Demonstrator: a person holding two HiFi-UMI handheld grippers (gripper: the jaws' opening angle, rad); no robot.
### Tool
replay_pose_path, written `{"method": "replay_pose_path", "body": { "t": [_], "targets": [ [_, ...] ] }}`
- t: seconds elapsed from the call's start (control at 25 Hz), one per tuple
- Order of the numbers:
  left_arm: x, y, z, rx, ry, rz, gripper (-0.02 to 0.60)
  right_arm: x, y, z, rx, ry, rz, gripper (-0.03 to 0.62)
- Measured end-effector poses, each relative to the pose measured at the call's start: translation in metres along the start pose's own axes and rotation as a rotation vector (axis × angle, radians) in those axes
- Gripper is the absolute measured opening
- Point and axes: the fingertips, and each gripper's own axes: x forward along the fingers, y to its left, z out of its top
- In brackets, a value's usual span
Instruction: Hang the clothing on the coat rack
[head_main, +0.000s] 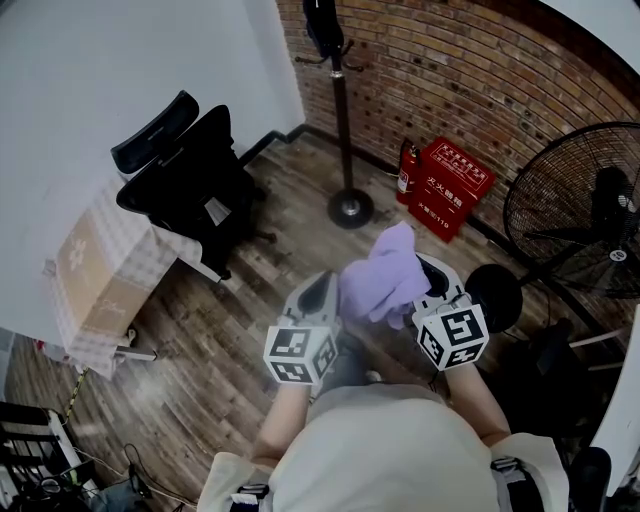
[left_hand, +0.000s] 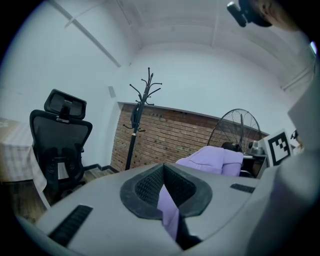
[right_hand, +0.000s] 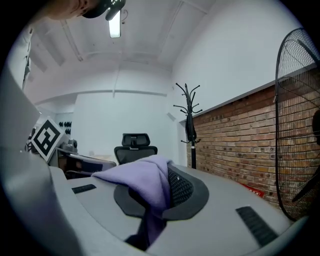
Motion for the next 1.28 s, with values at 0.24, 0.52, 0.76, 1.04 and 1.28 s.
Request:
{"method": "replay_pose_path", "body": {
  "t": [0.24, 0.52, 0.76, 1.04, 1.28],
  "targets": [
    [0.022, 0.011, 0.007, -0.003, 0.004, -0.003, 0.005, 0.023, -0.011, 0.004, 0.002, 0.000, 0.003, 0.017],
    [0.057, 0.032, 0.024, -0.003, -0.003, 0.001, 0.005, 0.062, -0.030, 0.010, -0.002, 0.010, 0.001, 0.017],
    [0.087, 0.059, 0.046, -0.006, -0.008, -0.003, 0.005, 0.105, -0.042, 0.021, -0.002, 0.010, -0.003, 0.017],
    [0.121, 0.096, 0.071, 0.000, -0.011, -0.023, 0.005, 0.156, -0.055, 0.037, 0.016, -0.010, -0.033, 0.017],
    [0.146, 0.131, 0.088, 0.003, -0.011, -0.040, 0.005, 0.198, -0.060, 0.047, 0.016, -0.022, -0.060, 0.017]
  ]
}}
